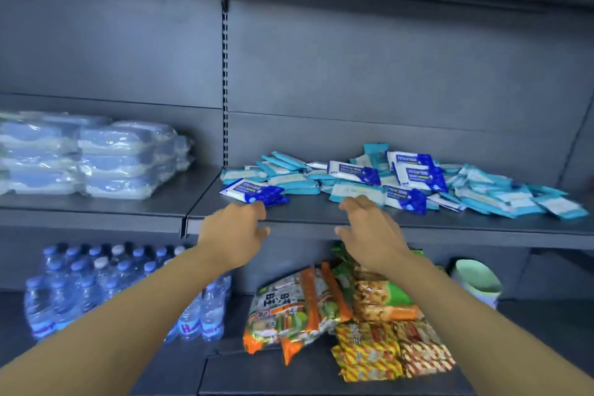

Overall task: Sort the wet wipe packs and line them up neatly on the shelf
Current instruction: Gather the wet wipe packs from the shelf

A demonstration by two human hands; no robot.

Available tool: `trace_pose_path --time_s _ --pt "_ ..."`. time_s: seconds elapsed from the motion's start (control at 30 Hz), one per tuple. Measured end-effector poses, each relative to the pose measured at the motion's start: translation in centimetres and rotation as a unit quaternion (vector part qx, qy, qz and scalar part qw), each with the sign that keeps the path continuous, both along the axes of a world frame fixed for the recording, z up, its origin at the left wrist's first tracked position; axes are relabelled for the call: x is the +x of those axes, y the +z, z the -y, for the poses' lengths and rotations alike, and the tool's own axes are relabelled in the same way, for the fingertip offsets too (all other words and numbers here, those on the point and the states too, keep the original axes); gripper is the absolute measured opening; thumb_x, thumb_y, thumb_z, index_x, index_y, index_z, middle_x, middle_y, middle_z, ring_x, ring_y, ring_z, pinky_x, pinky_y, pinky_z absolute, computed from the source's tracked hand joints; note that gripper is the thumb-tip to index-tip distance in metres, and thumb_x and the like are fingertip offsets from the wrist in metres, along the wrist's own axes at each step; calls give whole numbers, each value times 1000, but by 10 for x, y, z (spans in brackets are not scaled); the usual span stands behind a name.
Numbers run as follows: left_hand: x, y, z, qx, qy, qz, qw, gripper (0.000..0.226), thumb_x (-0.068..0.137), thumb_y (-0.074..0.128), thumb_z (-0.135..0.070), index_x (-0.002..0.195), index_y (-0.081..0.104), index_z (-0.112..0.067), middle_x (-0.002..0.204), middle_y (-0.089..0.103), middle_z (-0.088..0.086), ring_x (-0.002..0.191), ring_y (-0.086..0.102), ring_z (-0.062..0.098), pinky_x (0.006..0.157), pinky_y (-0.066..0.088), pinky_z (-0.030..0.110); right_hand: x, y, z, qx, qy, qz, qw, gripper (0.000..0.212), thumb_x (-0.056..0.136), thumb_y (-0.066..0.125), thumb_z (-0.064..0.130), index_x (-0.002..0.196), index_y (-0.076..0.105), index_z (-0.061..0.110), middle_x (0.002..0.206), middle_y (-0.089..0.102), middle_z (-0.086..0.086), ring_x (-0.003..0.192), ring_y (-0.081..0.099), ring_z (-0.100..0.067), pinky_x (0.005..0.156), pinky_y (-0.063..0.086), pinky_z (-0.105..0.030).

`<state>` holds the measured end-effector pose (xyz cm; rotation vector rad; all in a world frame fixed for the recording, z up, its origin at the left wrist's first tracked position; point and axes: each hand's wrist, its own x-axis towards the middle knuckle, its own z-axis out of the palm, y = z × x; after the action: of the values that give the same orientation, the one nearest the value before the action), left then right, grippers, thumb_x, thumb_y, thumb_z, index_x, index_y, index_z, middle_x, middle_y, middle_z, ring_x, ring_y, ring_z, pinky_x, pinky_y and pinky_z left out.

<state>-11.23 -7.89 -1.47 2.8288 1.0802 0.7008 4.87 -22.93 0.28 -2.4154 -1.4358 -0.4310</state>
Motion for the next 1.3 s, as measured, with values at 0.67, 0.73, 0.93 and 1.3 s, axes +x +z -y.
trace_pose_path --time_s 0.67,0.73,0.93,1.3 --pt "172 18 -105 -7 67 -95 993 39 96 43 -32 133 39 -18 136 49 5 125 44 27 102 32 40 196 -15 -90 -81 -60 -29 994 60 92 48 50 138 32 15 141 39 -10 129 35 -28 105 33 -41" --pt "179 18 -117 -30 69 -105 992 39 98 40 -30 135 38 -18 136 48 8 127 42 28 103 30 41 198 -18 -96 -96 -78 -10 992 67 88 53 54 138 32 16 140 36 -10 128 33 -28 105 29 -41" --pt "199 16 -149 -80 55 -141 985 44 99 36 -35 141 32 -22 143 44 8 130 39 30 111 23 47 203 -7 -105 -132 -104 -89 982 79 74 68 58 133 38 16 137 33 -11 128 32 -29 107 27 -41" --pt "214 12 -169 -92 -3 -185 979 66 87 58 -48 140 36 -15 140 30 11 132 26 30 106 29 44 197 2 -108 -93 -74 -126 985 70 79 73 39 136 36 20 136 47 0 124 44 -20 106 33 -34"
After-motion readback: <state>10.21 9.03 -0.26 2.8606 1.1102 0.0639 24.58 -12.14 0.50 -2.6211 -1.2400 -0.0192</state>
